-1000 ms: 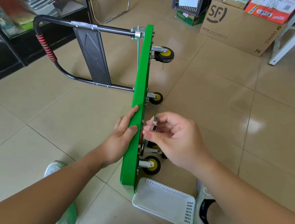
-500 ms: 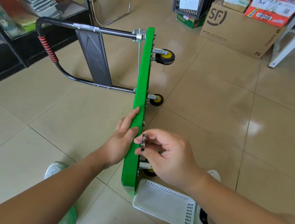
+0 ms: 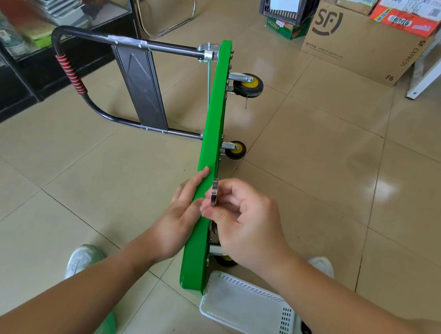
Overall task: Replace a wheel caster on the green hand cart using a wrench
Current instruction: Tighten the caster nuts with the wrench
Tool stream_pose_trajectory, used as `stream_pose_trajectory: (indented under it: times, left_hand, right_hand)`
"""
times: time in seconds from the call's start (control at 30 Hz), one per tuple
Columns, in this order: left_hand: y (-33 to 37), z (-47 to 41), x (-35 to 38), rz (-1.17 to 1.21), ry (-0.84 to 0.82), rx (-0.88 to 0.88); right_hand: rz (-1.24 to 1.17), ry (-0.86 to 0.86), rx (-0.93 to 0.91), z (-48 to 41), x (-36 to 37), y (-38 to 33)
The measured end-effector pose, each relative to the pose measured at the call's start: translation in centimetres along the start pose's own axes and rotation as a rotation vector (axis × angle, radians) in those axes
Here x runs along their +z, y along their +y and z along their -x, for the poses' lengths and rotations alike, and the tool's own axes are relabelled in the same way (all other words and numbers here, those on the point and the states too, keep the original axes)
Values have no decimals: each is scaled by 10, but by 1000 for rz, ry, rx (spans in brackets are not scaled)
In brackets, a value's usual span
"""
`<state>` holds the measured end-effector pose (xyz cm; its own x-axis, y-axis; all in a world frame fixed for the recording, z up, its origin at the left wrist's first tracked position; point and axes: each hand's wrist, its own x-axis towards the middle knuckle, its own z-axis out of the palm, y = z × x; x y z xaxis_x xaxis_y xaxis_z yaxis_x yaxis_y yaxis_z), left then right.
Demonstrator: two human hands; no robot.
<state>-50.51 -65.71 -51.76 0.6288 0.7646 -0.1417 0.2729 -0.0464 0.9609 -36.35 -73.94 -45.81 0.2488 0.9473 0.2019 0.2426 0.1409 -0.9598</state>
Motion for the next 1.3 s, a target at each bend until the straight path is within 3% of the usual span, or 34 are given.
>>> stream_pose_trajectory:
  times: [0.73, 1.07, 1.3]
  left_hand:
    - [7, 5, 1, -80, 8, -4]
    - [21, 6, -4, -11, -17, -104]
    - [33, 9, 13, 47, 61, -168]
  right_hand:
    - [-46, -8, 422, -48, -2, -7]
    - [-41, -78, 325, -50, -8, -13]
    - [129, -66, 288, -63, -15, -12]
